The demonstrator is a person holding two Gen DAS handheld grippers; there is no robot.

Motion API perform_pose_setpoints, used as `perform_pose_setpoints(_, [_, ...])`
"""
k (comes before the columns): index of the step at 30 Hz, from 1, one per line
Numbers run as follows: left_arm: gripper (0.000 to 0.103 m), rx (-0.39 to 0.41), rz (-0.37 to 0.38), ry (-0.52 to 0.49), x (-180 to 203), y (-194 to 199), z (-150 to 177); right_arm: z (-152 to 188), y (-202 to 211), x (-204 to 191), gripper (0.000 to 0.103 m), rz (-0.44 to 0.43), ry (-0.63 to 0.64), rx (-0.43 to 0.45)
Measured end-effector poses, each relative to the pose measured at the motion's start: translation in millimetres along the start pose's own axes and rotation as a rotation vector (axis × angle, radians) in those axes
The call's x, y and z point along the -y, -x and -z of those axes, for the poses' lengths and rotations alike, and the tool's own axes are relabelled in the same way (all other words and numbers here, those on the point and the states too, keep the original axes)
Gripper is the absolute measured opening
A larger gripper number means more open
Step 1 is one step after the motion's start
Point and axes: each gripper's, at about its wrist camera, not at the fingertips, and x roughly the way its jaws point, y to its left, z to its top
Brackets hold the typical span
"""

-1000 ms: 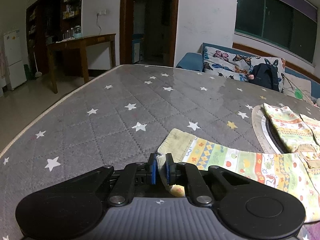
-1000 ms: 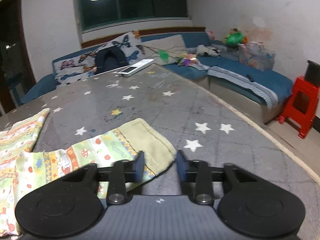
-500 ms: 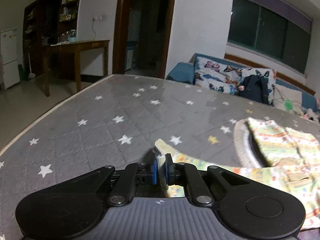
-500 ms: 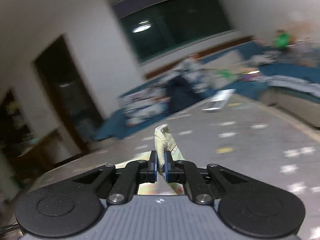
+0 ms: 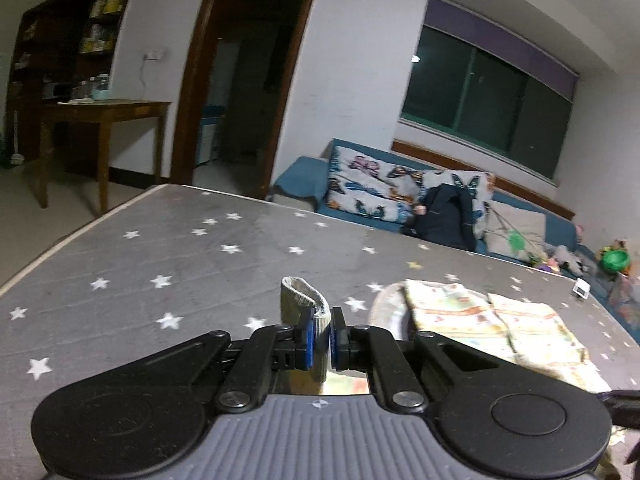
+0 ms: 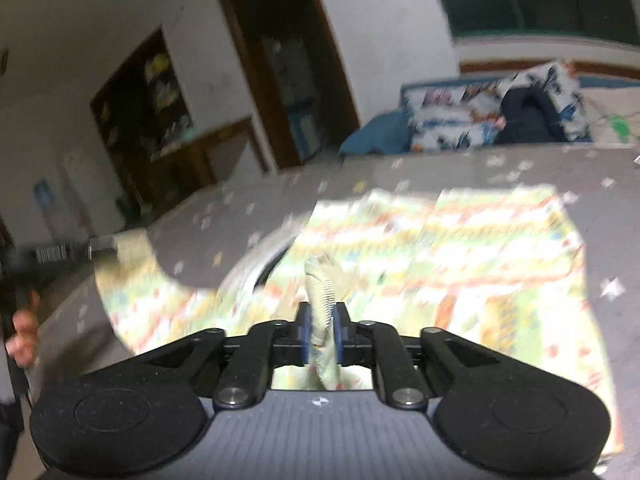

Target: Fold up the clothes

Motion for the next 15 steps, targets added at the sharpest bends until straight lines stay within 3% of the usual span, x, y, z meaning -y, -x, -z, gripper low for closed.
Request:
perform_pose_setpoints(4, [0.008,-0.002,0.059,-0.009,15,-2,-3,9,0,-4,0.023,-0.01,0.009,-0.042])
perform_pose_setpoints(6, [0.008,-0.005,0.095,-0.008,24,-4,-5,8,10,-2,0.044,-0.01,0.016,-0.038])
perform_pose_setpoints(7, [0.008,-0.006,0.124,-0.004,29,-4,-6,6,15,1,0.048,-0.008,0.021,-0.034])
perform_pose_setpoints(15, [0.008,-0.009,0.355,-0.047,102,-10,-16,3,48,19,0.051,-0.015,-0.003,-0.018])
